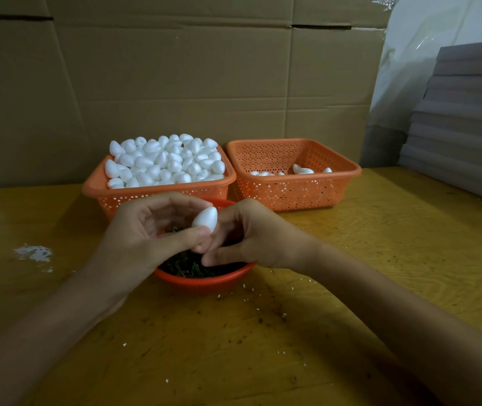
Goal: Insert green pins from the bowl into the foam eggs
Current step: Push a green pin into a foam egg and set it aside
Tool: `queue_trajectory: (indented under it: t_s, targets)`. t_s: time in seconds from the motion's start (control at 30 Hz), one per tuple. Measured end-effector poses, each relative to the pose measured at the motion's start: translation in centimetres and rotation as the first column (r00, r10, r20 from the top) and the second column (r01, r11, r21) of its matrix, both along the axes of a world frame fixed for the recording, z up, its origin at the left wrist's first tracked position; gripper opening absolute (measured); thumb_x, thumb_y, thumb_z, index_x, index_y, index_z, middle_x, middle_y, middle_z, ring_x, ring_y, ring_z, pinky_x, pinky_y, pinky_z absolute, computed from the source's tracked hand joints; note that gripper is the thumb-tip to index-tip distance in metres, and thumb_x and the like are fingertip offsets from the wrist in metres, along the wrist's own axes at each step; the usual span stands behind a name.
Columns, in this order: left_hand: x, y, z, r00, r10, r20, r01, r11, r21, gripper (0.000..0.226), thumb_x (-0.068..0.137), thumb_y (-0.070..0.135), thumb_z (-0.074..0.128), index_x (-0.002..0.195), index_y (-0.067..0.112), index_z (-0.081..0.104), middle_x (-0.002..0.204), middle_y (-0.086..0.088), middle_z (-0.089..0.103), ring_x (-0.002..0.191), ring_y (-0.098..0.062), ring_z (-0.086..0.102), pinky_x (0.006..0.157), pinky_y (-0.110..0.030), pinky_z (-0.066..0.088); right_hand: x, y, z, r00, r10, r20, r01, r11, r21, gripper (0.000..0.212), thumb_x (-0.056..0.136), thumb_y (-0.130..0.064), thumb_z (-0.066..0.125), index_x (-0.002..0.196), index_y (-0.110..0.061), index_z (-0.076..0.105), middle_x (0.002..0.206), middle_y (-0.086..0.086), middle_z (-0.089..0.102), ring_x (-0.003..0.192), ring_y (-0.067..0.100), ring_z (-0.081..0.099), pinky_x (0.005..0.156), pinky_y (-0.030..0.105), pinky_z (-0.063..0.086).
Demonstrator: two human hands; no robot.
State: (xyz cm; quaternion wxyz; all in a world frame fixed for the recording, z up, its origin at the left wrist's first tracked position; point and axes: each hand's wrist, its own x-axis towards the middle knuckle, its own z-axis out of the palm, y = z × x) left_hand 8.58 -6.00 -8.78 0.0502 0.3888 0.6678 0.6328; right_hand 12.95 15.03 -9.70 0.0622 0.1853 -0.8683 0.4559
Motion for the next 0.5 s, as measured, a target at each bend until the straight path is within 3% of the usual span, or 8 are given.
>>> queue_trajectory:
  t_s: [0.13, 0.27, 0.5]
  targets:
    - [-0.1, 0.1, 0.0, 0.995, -0.007, 0.103, -0.002, 0.995, 0.096, 0.037, 0.075, 0.029, 0.084, 0.112, 0.028, 0.079, 0.106, -0.010, 0.078, 0.085, -0.020, 0.075, 0.078, -0.025, 0.061, -0.3, 0.4, -0.2, 0.999, -0.022, -0.025, 0.017, 0.980, -0.196, 0.018, 0.082, 0.002, 0.083, 0.097, -0.001, 0.074, 0.089, 0.010, 0.080, 0.083, 0.015, 0.076, 0.082, 0.024, 0.059]
    - [-0.5, 0.2, -0.1, 0.983, -0.015, 0.183, -0.020, 0.982, 0.187, 0.034, 0.084, 0.019, 0.071, 0.117, 0.025, 0.079, 0.106, -0.015, 0.076, 0.092, -0.022, 0.073, 0.074, -0.027, 0.061, -0.1, 1.1, 0.4, 0.998, -0.060, -0.004, 0.054, 0.922, -0.384, 0.019, 0.083, 0.002, 0.082, 0.099, 0.002, 0.070, 0.086, 0.016, 0.077, 0.080, 0.020, 0.076, 0.076, 0.027, 0.060]
    - [-0.7, 0.1, -0.3, 0.976, -0.015, 0.216, -0.027, 0.981, 0.190, 0.033, 0.080, 0.025, 0.075, 0.113, 0.021, 0.075, 0.110, -0.016, 0.078, 0.099, -0.026, 0.075, 0.074, -0.026, 0.061, 0.2, 1.4, 0.8, 0.996, -0.088, 0.029, 0.090, 0.857, -0.507, 0.015, 0.082, 0.000, 0.082, 0.092, -0.005, 0.071, 0.078, 0.011, 0.075, 0.074, 0.017, 0.072, 0.078, 0.025, 0.059]
